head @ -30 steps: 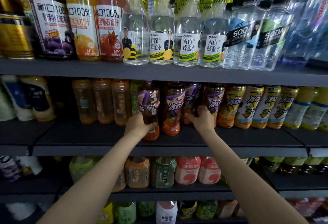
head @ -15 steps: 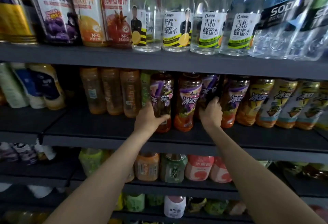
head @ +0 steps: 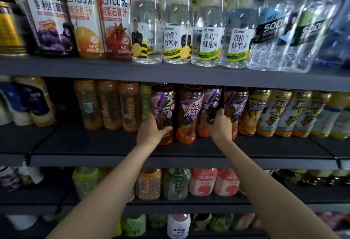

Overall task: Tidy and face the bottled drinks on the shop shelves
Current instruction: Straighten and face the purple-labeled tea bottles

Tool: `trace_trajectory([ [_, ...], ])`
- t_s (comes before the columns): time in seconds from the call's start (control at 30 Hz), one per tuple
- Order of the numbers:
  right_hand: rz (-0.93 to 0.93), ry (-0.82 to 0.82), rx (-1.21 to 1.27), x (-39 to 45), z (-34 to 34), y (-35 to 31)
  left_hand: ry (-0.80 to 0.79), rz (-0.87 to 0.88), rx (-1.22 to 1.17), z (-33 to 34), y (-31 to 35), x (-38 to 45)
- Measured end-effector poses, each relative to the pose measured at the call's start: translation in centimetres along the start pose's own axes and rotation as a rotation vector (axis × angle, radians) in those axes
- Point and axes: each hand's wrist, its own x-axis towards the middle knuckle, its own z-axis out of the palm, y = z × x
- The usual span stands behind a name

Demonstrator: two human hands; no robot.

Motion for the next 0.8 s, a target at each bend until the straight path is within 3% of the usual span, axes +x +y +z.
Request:
trace_trajectory([
  [0.23,-0.006,-0.070,0.013,-2.9,-2.6,1.2,0.018,0.020,-0.015,0.3,-0.2,0.1],
  [0.33,0.003,-0.144,0.166,-2.5,-3.4,0.9,0.012,0.022,-0.002,0.4,-0.3,0.4],
  [0.43,0.028,-0.066,0.334,-2.5,-3.1,-0.2,0.012,0.009,-0.034,0.7,-0.6,0.3],
  [0.5,0.034,-0.010,0.318,-2.6,-2.9,-0.5,0.144,0.049,-0.099,0.8,-0.6,-1.2],
  [0.6,0.025,0.005,0.244,-3.7,-3.6,-0.2,0.397,0.279,-0.131,0.9,-0.7,-4.8],
  [0.67,-0.007,-0.001,0.228,-5.1,-4.3,0.1,0.245,0.394,-0.199,1.1,-0.8,-6.6],
  [0.8,-0.065,-0.109,0.341,-7.8,-6.1,0.2,-0.415,0.251,-0.485,1.0,1.0,-7.9],
])
